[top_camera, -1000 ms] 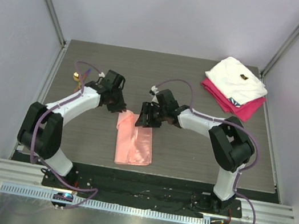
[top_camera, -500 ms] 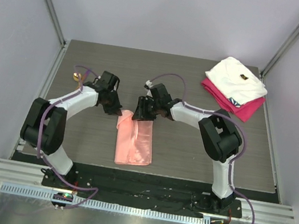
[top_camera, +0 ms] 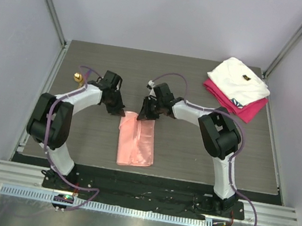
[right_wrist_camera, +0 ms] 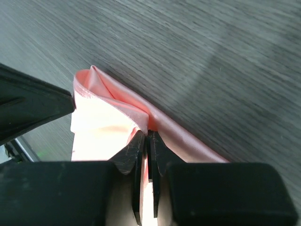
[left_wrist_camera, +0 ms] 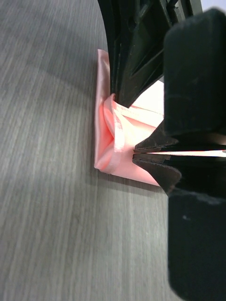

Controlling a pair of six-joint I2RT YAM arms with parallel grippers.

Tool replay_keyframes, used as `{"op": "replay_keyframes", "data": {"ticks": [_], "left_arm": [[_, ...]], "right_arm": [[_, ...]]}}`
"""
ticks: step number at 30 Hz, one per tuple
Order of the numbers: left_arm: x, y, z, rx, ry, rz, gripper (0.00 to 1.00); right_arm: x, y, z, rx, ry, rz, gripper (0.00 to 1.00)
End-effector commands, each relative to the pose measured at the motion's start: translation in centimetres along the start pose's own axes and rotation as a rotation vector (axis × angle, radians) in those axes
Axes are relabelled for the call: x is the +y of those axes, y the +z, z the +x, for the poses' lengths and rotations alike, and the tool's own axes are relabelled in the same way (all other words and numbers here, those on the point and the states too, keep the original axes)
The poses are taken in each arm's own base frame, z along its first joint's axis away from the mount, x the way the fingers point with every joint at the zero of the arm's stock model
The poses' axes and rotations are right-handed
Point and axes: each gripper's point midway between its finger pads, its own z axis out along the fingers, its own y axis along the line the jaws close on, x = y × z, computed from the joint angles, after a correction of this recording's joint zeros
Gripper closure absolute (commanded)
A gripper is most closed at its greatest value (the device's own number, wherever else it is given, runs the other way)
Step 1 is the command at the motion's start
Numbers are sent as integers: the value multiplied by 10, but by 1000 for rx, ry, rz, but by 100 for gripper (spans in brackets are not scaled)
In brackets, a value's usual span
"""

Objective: Fold the napkin into a case and place the utensils inside
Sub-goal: Smooth out the 2/3-rectangle-folded napkin at the center of the board.

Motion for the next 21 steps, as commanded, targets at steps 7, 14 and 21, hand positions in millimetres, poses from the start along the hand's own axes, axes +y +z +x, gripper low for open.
{"op": "replay_keyframes", "data": {"ticks": [7,14,21], "left_arm": [[-24,19,-10,23,-37,87,95],[-31,34,-5,42,-63,96,96],[-31,19,-15,-24,-67,86,95]], "right_arm": [[-10,2,-12,-8,-47,-121,97],[-8,4,-13,-11,-19,-150,91],[-4,-21,-24,-35,-8,-75,63]]}}
